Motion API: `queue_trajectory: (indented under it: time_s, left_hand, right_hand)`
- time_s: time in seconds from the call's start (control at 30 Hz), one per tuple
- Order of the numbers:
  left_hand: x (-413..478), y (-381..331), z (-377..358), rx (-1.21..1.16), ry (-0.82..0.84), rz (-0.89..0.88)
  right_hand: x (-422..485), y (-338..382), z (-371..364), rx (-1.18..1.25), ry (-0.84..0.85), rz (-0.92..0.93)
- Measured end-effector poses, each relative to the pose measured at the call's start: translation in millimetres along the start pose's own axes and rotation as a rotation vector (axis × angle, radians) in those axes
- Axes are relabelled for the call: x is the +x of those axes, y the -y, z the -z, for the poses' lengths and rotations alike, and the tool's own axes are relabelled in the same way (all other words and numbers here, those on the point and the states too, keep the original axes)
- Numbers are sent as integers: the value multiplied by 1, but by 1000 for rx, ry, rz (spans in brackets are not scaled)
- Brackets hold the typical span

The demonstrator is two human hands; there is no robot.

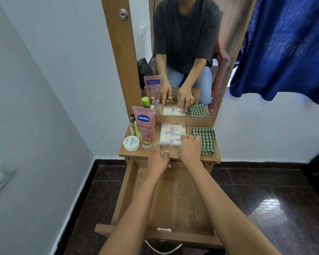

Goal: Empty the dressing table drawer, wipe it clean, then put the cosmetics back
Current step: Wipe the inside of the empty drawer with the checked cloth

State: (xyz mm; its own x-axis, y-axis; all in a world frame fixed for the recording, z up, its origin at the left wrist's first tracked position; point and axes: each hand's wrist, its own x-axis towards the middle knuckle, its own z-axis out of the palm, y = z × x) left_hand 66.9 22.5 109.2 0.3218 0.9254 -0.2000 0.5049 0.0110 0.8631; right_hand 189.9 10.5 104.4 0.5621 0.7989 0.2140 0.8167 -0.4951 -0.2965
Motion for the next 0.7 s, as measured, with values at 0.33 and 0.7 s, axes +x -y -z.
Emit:
queue_trajectory:
  time_s: [0.33, 0.7]
  left_hand:
    - [-82, 52, 3, 20, -163, -123]
    - [-109, 98, 24, 522, -265, -126]
  right_hand:
    - [-18, -59, 8, 70, -12, 19]
    - [-19, -67, 12, -130, -61, 164]
